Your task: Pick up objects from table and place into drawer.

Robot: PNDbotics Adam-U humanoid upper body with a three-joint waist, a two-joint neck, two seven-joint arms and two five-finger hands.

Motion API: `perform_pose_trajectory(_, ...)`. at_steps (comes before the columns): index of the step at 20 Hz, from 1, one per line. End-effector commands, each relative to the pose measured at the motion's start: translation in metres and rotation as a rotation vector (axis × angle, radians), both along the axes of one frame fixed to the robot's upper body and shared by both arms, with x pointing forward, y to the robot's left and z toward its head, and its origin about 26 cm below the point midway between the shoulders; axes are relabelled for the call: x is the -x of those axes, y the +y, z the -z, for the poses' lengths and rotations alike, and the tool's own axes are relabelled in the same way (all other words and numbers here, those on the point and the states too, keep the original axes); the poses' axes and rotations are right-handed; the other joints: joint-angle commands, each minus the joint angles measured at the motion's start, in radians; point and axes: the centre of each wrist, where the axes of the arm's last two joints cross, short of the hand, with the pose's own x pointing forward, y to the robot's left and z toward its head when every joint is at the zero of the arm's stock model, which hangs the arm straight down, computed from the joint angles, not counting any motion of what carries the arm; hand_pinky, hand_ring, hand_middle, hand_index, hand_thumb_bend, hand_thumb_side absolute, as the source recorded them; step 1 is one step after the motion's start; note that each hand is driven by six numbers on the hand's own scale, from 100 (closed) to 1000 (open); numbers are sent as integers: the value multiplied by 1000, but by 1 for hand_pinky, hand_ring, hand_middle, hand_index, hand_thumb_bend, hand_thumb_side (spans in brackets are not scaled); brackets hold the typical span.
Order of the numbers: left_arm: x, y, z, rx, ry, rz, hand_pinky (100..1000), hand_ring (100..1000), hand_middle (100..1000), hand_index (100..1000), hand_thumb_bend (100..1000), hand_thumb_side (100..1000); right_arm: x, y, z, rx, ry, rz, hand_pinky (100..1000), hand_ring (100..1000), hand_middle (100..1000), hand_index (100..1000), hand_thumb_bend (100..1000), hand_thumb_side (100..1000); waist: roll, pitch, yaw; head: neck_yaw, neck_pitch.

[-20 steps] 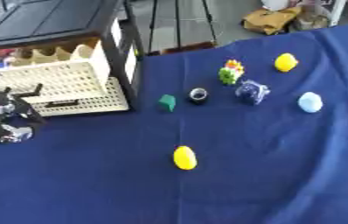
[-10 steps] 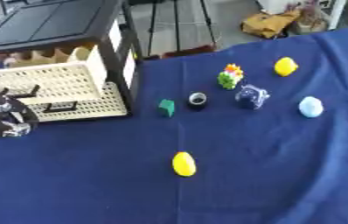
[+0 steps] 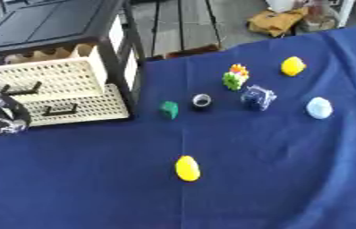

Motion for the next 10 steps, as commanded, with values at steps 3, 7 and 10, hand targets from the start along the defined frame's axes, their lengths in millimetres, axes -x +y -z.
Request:
perform_pose_trajectory(3, -2, 4, -20, 58, -40, -26, 211, 422, 712, 871, 100, 1000, 3, 2, -4, 12, -10, 9, 543, 747, 527, 686, 100, 959, -3, -14, -9, 11, -22)
perform_pose_trajectory(7, -9, 5, -22, 102, -56, -48, 200, 420, 707, 879, 100, 1000, 2, 2, -3, 11, -11, 8, 544, 747, 527, 686, 100, 958, -4, -13, -15, 14, -26)
perform_pose_trajectory(10, -12, 7, -23, 133, -81, -64, 195, 420, 704, 879, 100, 1000, 2, 3, -2, 11, -7, 5, 543, 747, 526, 685, 100, 958, -4, -13, -16, 13, -29)
